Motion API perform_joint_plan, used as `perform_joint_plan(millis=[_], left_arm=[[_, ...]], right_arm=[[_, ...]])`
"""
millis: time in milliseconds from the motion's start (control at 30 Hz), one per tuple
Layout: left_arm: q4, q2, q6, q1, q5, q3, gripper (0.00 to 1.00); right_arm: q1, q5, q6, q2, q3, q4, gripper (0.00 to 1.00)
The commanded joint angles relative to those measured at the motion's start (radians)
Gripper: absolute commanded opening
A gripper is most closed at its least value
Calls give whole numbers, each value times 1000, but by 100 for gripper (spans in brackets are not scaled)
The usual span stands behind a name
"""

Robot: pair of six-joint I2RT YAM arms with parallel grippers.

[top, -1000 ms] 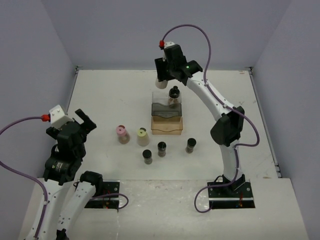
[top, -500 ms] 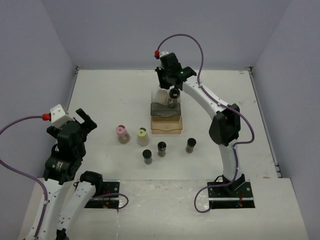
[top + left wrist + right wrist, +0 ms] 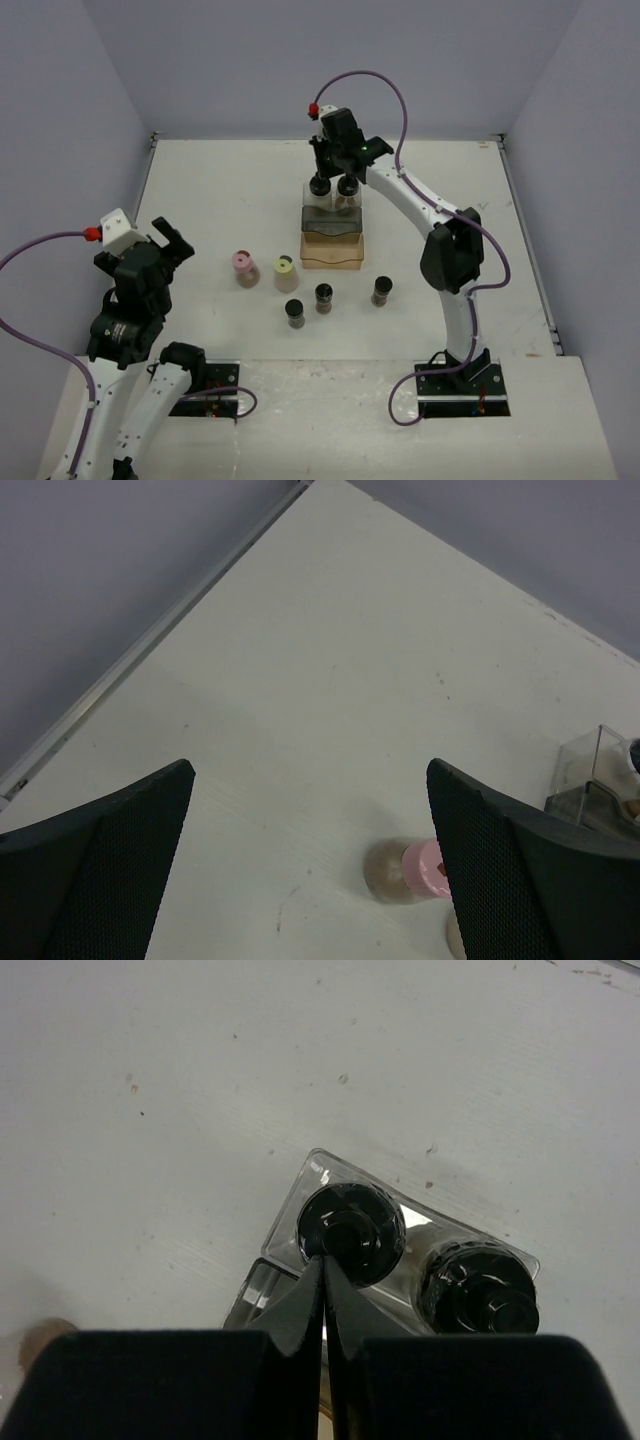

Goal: Organize the condiment bottles

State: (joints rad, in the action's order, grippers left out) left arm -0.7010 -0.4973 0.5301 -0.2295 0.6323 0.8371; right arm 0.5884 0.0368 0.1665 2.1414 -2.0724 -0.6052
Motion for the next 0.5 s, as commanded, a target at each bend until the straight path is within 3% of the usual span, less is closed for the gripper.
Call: perform_joint_plan(millis=[0, 33, 100, 167, 233, 267, 333, 467], left_arm=[[40, -4, -22, 6, -2, -3, 100], [40, -3, -24, 5, -2, -4, 100], [41, -1, -24, 5, -6, -4, 100], [44, -4, -24, 5, -9, -4, 100], [52, -10, -30, 7, -17, -9, 100], [58, -17, -35, 6, -37, -12, 100], [75, -44, -51, 7, -65, -16, 100], [103, -115, -87, 5, -169, -27, 100]], right_arm=[[5, -32, 7, -106, -12, 19, 0], [7, -32, 4, -119, -11, 13, 1], [16, -32, 1, -190, 30, 10, 15], [33, -29, 23, -294, 113, 8, 60], [48, -32, 47, -362, 176, -1, 85], [72, -32, 63, -420, 240, -25, 92], [108, 3, 77, -472, 305, -60, 99], [217, 152, 117, -610, 557, -88, 99]])
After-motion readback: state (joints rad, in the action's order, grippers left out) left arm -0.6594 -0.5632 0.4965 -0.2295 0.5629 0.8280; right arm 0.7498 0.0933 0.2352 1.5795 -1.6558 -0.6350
